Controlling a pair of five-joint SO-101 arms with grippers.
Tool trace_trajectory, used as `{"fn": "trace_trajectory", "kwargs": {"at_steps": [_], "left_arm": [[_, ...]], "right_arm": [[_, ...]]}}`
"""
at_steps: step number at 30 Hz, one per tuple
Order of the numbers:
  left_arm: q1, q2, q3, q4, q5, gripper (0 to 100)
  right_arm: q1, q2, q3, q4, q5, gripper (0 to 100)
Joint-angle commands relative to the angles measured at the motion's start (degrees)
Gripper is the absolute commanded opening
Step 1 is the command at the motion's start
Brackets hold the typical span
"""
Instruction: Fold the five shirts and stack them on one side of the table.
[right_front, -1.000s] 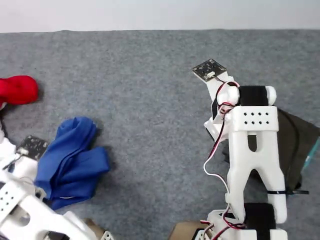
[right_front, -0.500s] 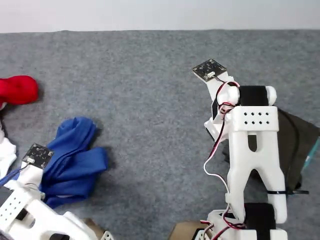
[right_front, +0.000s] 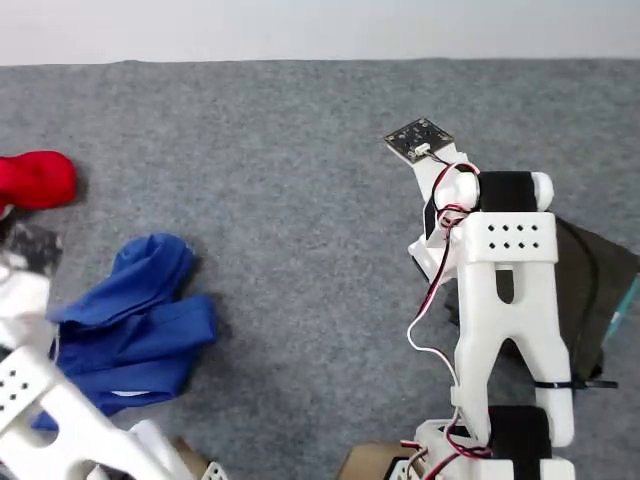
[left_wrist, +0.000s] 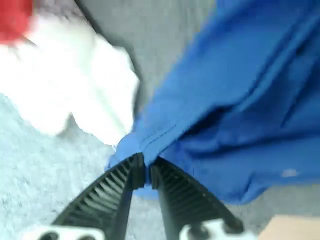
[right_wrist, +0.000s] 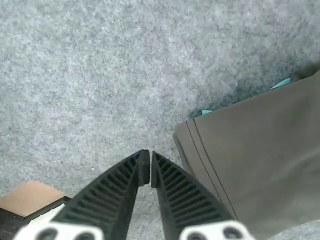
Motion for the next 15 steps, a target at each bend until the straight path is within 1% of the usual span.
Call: {"fn": "trace_trajectory", "kwargs": {"at_steps": [1,4,7,9,12,15], "left_arm": [[12.7,-0.7,-12.4,6.6,15.8,0],[25.1,-0.4,-18.5,8.6,28.3,0],[38.1,-0.3,-21.1,8.6,36.3,0],[47.0,-0.3,-21.6,7.9,39.0,0],[59.5,-0.4,-21.6,6.8,38.7,0],[68.4,-0.4,-21.6,4.0,38.9,0]], "right_arm": [[0.5,-2.5,-0.6,0.4,0.4,1.6],[0.5,-2.6,-0.6,0.4,0.4,1.6],[0.7,-2.9,-0.6,0.5,0.4,1.6],[0.7,-2.9,-0.6,0.5,0.4,1.6],[0.7,-2.9,-0.6,0.6,0.4,1.6],[0.8,-2.9,-0.6,0.6,0.4,1.6]]}}
